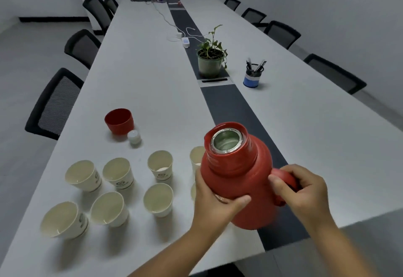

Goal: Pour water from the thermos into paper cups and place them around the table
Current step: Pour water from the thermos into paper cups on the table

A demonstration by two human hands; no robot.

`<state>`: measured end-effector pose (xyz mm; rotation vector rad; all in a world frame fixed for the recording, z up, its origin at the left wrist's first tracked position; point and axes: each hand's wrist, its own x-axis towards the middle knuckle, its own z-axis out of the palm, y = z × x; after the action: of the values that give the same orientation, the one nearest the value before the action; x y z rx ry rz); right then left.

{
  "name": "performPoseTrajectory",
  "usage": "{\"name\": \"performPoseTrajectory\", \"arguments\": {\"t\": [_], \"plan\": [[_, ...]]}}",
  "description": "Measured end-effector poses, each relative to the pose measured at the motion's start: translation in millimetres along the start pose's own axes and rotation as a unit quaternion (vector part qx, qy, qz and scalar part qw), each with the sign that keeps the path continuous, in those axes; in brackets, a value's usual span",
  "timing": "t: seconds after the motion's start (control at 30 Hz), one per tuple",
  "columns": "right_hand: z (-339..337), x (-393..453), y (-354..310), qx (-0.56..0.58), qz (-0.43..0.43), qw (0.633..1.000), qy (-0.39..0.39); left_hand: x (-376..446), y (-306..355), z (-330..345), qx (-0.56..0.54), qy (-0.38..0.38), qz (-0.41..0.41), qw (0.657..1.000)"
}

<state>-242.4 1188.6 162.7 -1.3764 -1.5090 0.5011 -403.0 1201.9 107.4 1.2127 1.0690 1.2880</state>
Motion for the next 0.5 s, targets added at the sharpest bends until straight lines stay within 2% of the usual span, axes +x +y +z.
{"name": "performPoseTrajectory", "arguments": {"t": [0.13,0.23,0.5], "plan": [[-9.4,-32.0,8.2,-0.018,0.058,0.998,0.003,-31.9,-18.0,11.0,-0.034,-0.023,-0.055,0.998],[-14.4,-42.6,13.9,-0.053,0.090,0.994,-0.022,-47.4,-26.7,17.7,-0.069,-0.018,-0.080,0.994],[-16.6,-33.6,19.2,-0.169,0.069,0.977,-0.112,-64.0,-47.8,32.2,-0.128,-0.006,-0.179,0.976]]}}
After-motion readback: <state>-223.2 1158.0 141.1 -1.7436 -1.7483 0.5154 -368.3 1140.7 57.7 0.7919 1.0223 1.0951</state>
